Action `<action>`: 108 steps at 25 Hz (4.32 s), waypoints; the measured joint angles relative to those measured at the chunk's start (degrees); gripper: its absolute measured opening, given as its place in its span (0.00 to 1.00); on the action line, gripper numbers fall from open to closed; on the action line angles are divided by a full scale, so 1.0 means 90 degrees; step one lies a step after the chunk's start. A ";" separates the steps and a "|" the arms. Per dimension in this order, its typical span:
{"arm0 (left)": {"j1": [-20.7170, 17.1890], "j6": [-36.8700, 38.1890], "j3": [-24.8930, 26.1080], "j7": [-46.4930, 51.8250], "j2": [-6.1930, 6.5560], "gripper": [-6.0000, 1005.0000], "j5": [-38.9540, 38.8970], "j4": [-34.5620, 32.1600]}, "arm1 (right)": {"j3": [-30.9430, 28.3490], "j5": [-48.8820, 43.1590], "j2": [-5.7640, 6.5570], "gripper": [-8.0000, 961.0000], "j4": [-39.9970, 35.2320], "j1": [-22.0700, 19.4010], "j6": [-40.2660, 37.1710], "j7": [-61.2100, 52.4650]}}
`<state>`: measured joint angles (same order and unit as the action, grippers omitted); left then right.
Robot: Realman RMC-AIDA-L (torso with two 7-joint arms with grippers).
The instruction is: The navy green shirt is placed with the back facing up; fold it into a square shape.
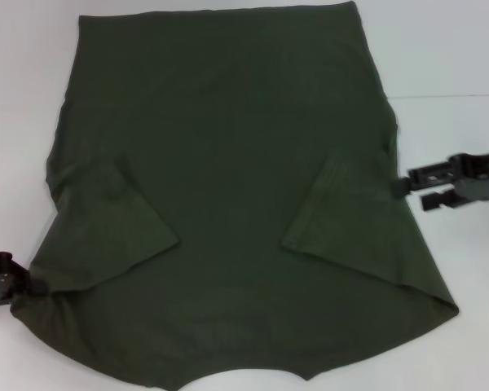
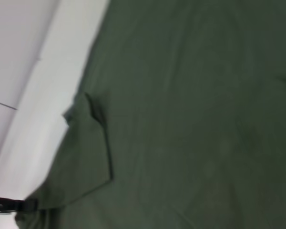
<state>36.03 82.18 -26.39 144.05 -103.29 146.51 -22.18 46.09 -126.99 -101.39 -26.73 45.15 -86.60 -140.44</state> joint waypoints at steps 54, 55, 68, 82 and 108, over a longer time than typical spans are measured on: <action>0.0094 -0.0141 0.0018 0.0075 -0.0006 0.04 -0.0009 0.0004 | 0.0045 -0.0838 -0.0230 0.87 0.0519 -0.0639 0.0459 0.0006; 0.0094 -0.0140 0.0025 0.0076 -0.0007 0.04 -0.0009 0.0004 | 0.0045 -0.0841 -0.0234 0.87 0.0519 -0.0640 0.0466 0.0017; 0.0145 -0.0141 0.0050 0.0079 0.0003 0.05 -0.0010 0.0004 | -0.0042 -0.0803 -0.0347 0.86 0.0519 -0.0651 0.0492 0.0127; 0.0190 -0.0165 0.0063 0.0078 0.0003 0.06 -0.0009 -0.0016 | -0.0187 -0.0829 -0.0453 0.85 0.0519 -0.0565 0.0454 0.0128; 0.0248 -0.0199 0.0061 0.0122 0.0013 0.07 -0.0010 -0.0035 | -0.0120 -0.1290 -0.0334 0.84 0.0519 -0.0514 0.0288 0.0094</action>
<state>38.26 80.40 -25.84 145.15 -103.17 146.41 -22.50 45.01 -138.60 -104.40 -22.06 40.52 -84.00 -139.60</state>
